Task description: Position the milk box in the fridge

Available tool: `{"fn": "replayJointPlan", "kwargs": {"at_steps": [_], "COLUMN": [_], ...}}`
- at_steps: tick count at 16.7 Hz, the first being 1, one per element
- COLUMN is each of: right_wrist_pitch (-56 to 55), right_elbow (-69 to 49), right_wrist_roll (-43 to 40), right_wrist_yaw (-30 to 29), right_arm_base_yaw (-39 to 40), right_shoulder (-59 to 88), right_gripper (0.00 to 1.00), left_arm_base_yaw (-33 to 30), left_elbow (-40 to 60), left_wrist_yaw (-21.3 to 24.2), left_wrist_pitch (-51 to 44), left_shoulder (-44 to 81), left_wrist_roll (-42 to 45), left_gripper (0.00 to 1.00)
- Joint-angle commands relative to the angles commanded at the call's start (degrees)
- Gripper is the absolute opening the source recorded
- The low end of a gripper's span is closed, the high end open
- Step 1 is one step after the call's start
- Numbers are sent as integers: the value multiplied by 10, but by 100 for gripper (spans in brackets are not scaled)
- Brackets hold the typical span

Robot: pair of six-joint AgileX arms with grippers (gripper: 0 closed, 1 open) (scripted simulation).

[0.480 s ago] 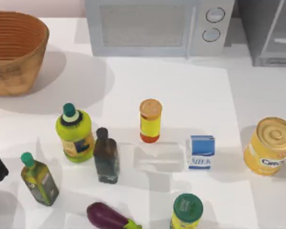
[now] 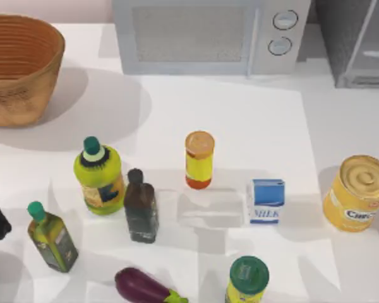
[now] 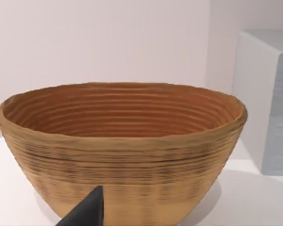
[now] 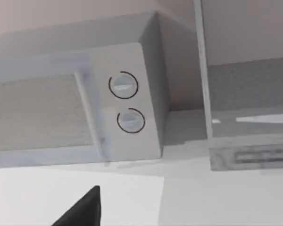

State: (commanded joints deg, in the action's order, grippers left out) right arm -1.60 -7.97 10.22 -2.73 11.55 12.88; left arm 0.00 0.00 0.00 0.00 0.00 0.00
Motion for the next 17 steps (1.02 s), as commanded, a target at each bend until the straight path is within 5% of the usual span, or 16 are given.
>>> {"fn": "replayJointPlan", "kwargs": {"at_steps": [10, 17], "right_wrist_pitch": [-55, -90], "right_elbow": [-209, -269], "right_wrist_roll": [247, 316], "right_wrist_yaw": [-210, -392], "right_arm_base_yaw": [334, 444], "right_shoulder": [563, 829], "right_gripper": [100, 100], "left_arm_base_yaw": [0, 0], "left_elbow": [0, 0], "left_wrist_yaw": [0, 0], "left_wrist_pitch": [0, 0], "left_shoulder": [0, 0], "left_wrist_roll": [0, 0], "left_gripper": [100, 100]}}
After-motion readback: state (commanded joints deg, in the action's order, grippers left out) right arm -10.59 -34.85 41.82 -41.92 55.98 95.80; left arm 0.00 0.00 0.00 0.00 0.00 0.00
